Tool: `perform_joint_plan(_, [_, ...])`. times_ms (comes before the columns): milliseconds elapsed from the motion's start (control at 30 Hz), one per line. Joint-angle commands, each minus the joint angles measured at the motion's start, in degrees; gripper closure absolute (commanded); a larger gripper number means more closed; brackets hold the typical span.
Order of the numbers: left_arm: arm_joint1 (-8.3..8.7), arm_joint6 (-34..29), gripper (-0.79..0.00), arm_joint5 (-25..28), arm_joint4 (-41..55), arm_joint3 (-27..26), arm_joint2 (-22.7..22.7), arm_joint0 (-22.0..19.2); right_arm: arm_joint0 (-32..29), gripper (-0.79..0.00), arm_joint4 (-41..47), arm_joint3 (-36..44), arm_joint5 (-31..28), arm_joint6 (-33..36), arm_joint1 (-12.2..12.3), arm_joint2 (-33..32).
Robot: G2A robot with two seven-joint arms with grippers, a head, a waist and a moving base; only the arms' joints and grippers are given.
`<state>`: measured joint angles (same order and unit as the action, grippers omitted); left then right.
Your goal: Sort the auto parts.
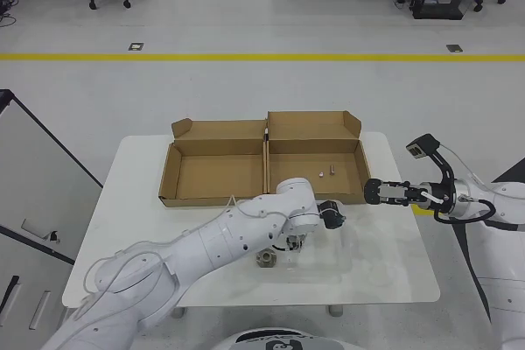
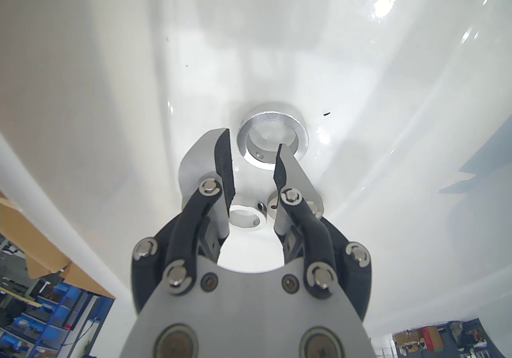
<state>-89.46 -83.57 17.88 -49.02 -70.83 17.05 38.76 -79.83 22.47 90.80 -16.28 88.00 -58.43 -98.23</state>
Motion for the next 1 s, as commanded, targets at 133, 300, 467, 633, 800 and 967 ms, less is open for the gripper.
perform_joint_plan(133, [-0.91,0.1,-0.256,0.3,0.3,1.7,-0.3,-0.4,0.0,-0.785,0.0,0.0,0.0,0.0,0.0,0.0])
perform_joint_plan(300, [-1.42,0.4,-0.305,0.1,0.4,2.9,-0.2,-0.4,0.0,-0.785,0.0,0.0,0.0,0.0,0.0,0.0])
perform_joint_plan(467, [-1.81,0.9,-0.296,0.3,0.4,3.9,-0.2,-0.4,0.0,-0.785,0.0,0.0,0.0,0.0,0.0,0.0])
perform_joint_plan(633, [-2.16,1.1,-0.289,0.5,0.2,4.9,-0.2,-0.3,0.0,-0.785,0.0,0.0,0.0,0.0,0.0,0.0])
perform_joint_plan(800, [-2.34,1.2,-0.289,0.4,0.4,5.5,0.4,-0.5,0.0,-0.785,0.0,0.0,0.0,0.0,0.0,0.0])
perform_joint_plan(967, [-2.31,0.9,-0.317,0.5,0.1,5.5,0.7,-0.3,0.0,-0.785,0.0,0.0,0.0,0.0,0.0,0.0])
